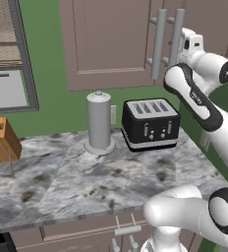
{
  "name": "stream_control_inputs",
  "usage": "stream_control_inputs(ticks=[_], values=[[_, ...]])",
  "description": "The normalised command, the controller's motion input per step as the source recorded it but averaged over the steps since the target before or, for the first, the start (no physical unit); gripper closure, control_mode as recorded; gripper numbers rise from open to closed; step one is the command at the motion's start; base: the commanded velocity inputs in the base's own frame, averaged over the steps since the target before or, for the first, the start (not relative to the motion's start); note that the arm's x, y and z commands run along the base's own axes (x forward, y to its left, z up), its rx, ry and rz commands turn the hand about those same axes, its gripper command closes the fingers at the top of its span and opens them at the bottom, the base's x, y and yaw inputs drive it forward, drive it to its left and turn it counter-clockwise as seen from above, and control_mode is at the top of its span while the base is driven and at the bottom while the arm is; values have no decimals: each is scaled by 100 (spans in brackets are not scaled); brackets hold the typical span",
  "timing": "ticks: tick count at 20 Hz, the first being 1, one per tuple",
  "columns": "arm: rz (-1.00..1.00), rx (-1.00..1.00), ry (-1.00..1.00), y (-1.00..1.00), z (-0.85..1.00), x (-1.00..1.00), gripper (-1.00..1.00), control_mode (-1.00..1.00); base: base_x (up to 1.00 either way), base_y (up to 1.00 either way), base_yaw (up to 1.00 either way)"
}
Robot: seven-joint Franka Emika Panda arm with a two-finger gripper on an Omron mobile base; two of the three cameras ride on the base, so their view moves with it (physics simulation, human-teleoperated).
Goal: Pick up the bar soap and dish brush from the sink, and place them back in the cabinet, and close the cabinet doors.
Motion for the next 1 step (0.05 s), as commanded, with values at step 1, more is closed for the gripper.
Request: stream_control_inputs(ticks=[1], values=[[-7, 0, 0, 11, 0, 54, -100, -100, 0, 0, 0]])
